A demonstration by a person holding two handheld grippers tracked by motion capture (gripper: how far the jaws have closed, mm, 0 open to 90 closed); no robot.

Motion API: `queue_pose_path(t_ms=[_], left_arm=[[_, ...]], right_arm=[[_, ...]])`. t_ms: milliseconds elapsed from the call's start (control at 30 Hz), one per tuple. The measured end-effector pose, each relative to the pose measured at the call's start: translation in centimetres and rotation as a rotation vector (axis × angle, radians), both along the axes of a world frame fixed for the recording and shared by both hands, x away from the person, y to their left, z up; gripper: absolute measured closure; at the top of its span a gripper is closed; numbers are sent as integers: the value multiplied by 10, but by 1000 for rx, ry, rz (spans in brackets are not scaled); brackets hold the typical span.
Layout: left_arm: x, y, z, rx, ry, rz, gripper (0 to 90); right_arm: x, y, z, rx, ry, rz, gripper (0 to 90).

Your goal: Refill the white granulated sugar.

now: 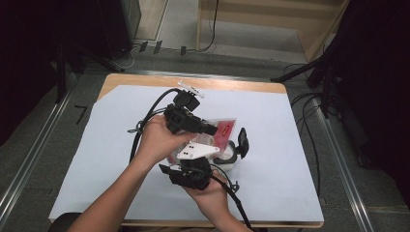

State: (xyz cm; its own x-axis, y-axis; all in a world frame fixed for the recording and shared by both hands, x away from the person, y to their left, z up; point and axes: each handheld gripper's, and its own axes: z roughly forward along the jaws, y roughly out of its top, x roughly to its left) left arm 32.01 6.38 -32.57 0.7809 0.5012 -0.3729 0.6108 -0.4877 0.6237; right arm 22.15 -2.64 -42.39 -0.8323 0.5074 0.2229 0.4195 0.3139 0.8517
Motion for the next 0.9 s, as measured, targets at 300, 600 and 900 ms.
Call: queue_pose_path(t_ms=[300,600,900], left_arm=[[0,0,0,-6,0,2,742],[3,0,-1,-16,14,6,745],[3,1,0,-10,25,16,745]], right_arm=[[0,0,1,0,5,0,644],[1,0,1,4,17,-5,639],[1,0,3,3,32,-5,637]])
